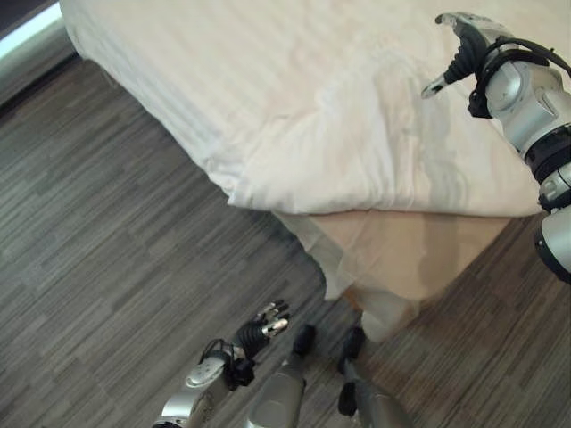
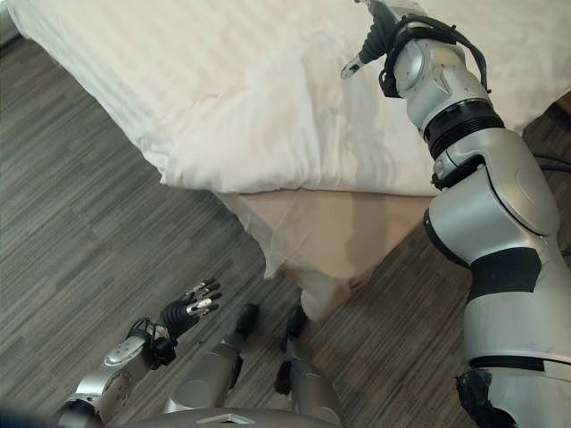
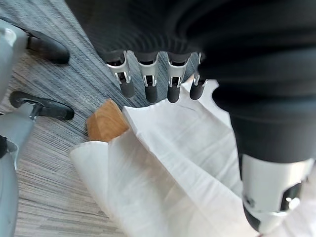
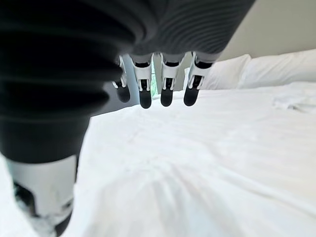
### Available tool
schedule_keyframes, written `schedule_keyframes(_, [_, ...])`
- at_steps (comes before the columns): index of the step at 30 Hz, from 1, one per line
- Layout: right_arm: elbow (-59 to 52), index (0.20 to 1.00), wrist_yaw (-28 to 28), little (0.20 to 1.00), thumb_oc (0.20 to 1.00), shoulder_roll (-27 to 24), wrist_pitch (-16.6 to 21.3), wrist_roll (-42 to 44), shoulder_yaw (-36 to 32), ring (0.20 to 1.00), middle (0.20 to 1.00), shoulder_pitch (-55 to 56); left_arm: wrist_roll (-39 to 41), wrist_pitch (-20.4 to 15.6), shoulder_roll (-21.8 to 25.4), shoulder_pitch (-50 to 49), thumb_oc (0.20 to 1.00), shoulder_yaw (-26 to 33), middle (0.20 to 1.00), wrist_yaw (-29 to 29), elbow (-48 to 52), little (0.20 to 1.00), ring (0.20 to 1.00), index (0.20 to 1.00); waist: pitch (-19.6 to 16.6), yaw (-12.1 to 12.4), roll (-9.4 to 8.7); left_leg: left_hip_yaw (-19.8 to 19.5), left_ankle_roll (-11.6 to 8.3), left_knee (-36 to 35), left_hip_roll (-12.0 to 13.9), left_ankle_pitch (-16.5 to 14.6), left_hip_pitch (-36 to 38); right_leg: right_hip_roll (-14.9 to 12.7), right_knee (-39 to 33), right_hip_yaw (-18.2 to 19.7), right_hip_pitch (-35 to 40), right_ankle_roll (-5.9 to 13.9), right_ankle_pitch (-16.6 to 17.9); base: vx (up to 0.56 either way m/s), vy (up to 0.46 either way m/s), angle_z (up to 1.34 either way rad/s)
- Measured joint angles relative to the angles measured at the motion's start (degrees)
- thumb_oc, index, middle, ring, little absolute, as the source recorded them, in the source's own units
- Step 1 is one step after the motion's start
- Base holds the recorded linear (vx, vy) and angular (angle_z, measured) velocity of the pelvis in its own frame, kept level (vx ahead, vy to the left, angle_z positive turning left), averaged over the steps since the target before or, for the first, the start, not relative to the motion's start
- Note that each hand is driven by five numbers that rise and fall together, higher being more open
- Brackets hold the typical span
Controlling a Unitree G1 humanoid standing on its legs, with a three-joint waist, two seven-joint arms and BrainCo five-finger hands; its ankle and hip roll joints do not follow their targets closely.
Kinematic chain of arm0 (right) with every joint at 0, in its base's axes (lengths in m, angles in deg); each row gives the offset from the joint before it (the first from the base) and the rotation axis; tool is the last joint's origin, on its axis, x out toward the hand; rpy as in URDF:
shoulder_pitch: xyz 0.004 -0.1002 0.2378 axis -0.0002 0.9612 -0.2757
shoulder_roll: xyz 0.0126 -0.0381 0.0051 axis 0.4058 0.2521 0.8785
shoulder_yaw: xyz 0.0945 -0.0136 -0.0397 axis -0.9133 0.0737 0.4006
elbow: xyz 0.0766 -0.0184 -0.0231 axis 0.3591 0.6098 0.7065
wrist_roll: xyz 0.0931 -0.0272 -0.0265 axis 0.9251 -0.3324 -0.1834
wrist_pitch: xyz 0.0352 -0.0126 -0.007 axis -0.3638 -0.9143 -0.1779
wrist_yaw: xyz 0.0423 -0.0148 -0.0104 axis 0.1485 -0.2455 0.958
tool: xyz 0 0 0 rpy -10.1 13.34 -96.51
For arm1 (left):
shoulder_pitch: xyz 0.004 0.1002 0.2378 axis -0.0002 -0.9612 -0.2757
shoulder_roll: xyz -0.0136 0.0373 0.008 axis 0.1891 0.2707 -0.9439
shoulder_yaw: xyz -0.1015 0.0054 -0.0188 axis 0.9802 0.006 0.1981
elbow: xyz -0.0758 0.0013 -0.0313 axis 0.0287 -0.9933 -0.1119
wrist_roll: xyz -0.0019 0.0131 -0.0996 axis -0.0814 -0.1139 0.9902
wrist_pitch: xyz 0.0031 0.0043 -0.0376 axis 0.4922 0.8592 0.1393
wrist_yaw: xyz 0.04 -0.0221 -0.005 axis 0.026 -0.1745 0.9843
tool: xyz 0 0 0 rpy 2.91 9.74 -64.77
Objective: Making the bed.
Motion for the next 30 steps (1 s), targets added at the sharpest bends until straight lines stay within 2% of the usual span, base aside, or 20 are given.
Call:
schedule_keyframes(3, [0.3,1.000,2.8,1.000,1.000,-1.0,0.0,2.0,3.9,1.000,1.000,-2.3,0.0,-0.1,-0.1,5.2,1.000,-2.1,1.000,0.6,-1.7,1.000,1.000,1.000,4.1,0.0,-0.27,0.6,-0.66,2.5,0.0,0.5,-7.9,0.2,0.0,1.2,-6.8,-0.24,1.8,-0.16,-0.028,-0.03])
schedule_keyframes(5, [0.7,1.000,3.3,1.000,1.000,-0.7,0.1,3.1,6.3,1.000,1.000,-3.7,0.0,-1.4,-0.5,7.9,1.000,-4.3,1.000,1.2,-3.6,1.000,1.000,1.000,4.7,0.0,-0.34,0.9,-0.94,4.0,0.2,0.6,-12.9,0.5,0.0,2.1,-11.3,0.57,3.3,-0.03,-0.004,-0.10])
schedule_keyframes(7, [-1.7,1.000,2.6,1.000,1.000,-2.4,0.2,4.0,4.4,1.000,1.000,-6.1,-0.1,-1.0,-1.0,10.2,1.000,-4.3,1.000,1.6,-3.9,1.000,1.000,1.000,6.8,-0.4,-0.28,1.2,-1.47,4.2,0.1,1.1,-15.1,0.4,0.0,3.0,-13.3,0.37,3.5,-0.04,0.005,-0.05])
schedule_keyframes(12, [-1.4,1.000,6.8,1.000,1.000,-3.2,-0.5,7.2,6.6,1.000,1.000,-10.9,-0.2,-1.9,-3.1,11.3,1.000,-4.4,1.000,2.2,-5.7,1.000,1.000,1.000,6.9,-0.6,-0.15,1.2,-2.01,4.8,0.3,1.2,-17.8,0.6,0.0,3.3,-15.9,0.06,3.8,-0.01,0.005,-0.02])
schedule_keyframes(17, [-1.8,1.000,7.0,1.000,1.000,-2.9,-1.1,7.5,6.1,1.000,1.000,-10.8,-0.6,-2.0,-5.3,12.1,1.000,-5.0,1.000,3.7,-7.4,1.000,1.000,1.000,6.6,-0.3,-0.13,2.2,-2.16,6.1,0.2,1.2,-19.5,0.7,0.0,4.3,-17.2,0.28,4.4,0.00,0.025,-0.04])
schedule_keyframes(18, [-3.0,0.200,7.0,0.200,0.200,-2.7,-1.4,6.9,6.0,0.200,0.200,-10.4,-0.7,-2.0,-5.5,12.6,1.000,-5.3,1.000,4.0,-7.8,1.000,1.000,1.000,6.4,-0.3,-0.10,2.6,-2.15,6.2,0.1,1.2,-19.4,0.6,0.0,4.7,-17.2,0.31,4.7,0.01,0.035,-0.12])
schedule_keyframes(19, [-4.1,0.200,7.0,0.200,0.200,-2.6,-1.7,6.7,6.2,0.200,0.200,-10.3,-0.7,-2.0,-5.5,12.9,1.000,-5.4,1.000,4.1,-7.7,1.000,1.000,1.000,6.2,-0.3,-0.07,2.7,-2.15,6.2,0.1,1.2,-19.3,0.6,0.0,4.9,-17.2,0.48,4.9,0.00,0.049,-0.09])
schedule_keyframes(22, [-16.5,0.200,7.0,0.200,0.200,-5.1,-4.1,4.2,10.4,0.200,0.200,-8.4,-0.7,-2.1,-6.3,13.7,1.000,-4.9,1.000,5.0,-7.7,1.000,1.000,1.000,5.8,-0.9,0.25,3.3,-2.10,6.2,0.0,1.3,-18.0,0.5,0.0,5.7,-16.1,0.52,5.2,0.01,0.037,-0.09])
schedule_keyframes(24, [-35.1,0.200,7.5,0.200,0.200,-9.4,-4.8,4.2,8.7,0.200,0.200,-1.2,-0.7,-2.3,-6.4,13.9,1.000,-4.3,1.000,5.6,-7.8,1.000,1.000,1.000,5.6,-2.2,0.18,3.9,-2.09,5.4,0.0,1.3,-15.4,0.4,0.0,6.0,-14.0,0.54,5.1,0.02,0.021,-0.08])
schedule_keyframes(26, [-44.3,0.200,7.6,0.200,0.200,-8.0,-4.2,3.9,5.1,0.200,0.200,12.1,-0.7,-2.4,-6.9,13.8,1.000,-4.3,1.000,5.9,-9.4,1.000,1.000,1.000,3.9,-3.5,0.13,4.5,-2.08,3.7,0.1,1.2,-11.7,0.3,0.0,6.8,-11.3,0.92,4.8,0.05,0.025,-0.16])
schedule_keyframes(28, [-53.0,0.200,7.8,0.200,0.200,-7.5,-3.8,1.1,4.3,0.200,0.200,22.1,-0.7,-2.5,-7.5,12.6,1.000,-4.0,1.000,6.1,-10.4,1.000,1.000,1.000,1.5,-4.7,0.22,5.7,-2.13,2.3,0.1,1.1,-9.0,0.2,0.0,7.7,-9.5,1.86,4.1,0.05,0.020,-0.26])
schedule_keyframes(29, [-53.5,0.200,9.6,0.200,0.200,-5.5,-2.3,-0.7,3.5,0.200,0.200,26.7,-0.6,-2.5,-7.6,11.6,1.000,-3.0,1.000,6.1,-10.5,1.000,1.000,1.000,0.6,-5.4,0.21,5.8,-2.12,1.8,0.1,1.1,-7.6,0.1,0.0,7.9,-8.6,1.99,4.0,0.07,0.001,-0.27])
schedule_keyframes(30, [-49.8,0.200,10.1,0.200,0.200,-0.3,-0.9,-3.3,-0.3,0.200,0.200,36.0,-0.1,-2.5,-8.6,9.9,1.000,-0.4,1.000,6.1,-10.3,1.000,1.000,1.000,-0.2,-6.5,0.27,6.2,-2.07,1.2,0.2,0.7,-4.5,0.2,0.0,8.6,-6.0,2.82,3.2,0.08,0.017,-0.20])
